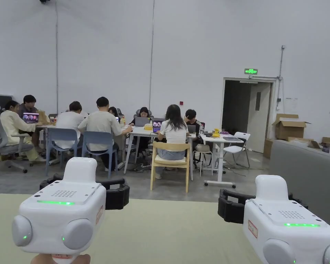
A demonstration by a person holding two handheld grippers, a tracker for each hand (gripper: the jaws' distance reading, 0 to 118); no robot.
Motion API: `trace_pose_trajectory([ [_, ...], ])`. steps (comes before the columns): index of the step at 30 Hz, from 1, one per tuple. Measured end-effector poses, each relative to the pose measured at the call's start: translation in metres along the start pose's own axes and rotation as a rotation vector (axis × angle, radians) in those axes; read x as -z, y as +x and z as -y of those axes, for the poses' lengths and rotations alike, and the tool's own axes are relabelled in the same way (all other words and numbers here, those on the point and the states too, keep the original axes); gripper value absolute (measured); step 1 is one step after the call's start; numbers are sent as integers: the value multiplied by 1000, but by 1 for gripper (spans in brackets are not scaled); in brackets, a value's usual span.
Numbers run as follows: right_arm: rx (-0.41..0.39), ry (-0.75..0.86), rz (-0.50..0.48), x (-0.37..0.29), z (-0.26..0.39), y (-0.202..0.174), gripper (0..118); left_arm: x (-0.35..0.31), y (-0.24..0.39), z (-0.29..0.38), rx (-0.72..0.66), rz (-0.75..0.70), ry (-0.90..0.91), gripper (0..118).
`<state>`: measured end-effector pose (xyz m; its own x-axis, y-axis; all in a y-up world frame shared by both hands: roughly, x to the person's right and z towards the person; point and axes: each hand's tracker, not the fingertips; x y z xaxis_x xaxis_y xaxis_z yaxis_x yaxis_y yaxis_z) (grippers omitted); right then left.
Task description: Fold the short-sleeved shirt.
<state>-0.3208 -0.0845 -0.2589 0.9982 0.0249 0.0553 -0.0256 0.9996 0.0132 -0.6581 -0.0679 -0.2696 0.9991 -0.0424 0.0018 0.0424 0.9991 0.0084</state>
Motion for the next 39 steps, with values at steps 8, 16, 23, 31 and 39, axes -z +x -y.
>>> trace_pose_trajectory([
  [8,-13,-1,1,-1,2,-3,118,-1,-5,-2,2,-4,0,118],
  [16,-14,0,-1,0,2,-3,118,-3,-5,1,16,-18,4,118],
  [23,-26,3,-23,0,-3,-11,118,-4,-5,3,1,-29,10,118],
  [31,-35,21,-23,2,-8,-15,118,-5,-4,2,2,-23,10,118],
  [39,-25,2,-15,5,-4,-14,118,-5,-2,3,14,-12,1,118],
])
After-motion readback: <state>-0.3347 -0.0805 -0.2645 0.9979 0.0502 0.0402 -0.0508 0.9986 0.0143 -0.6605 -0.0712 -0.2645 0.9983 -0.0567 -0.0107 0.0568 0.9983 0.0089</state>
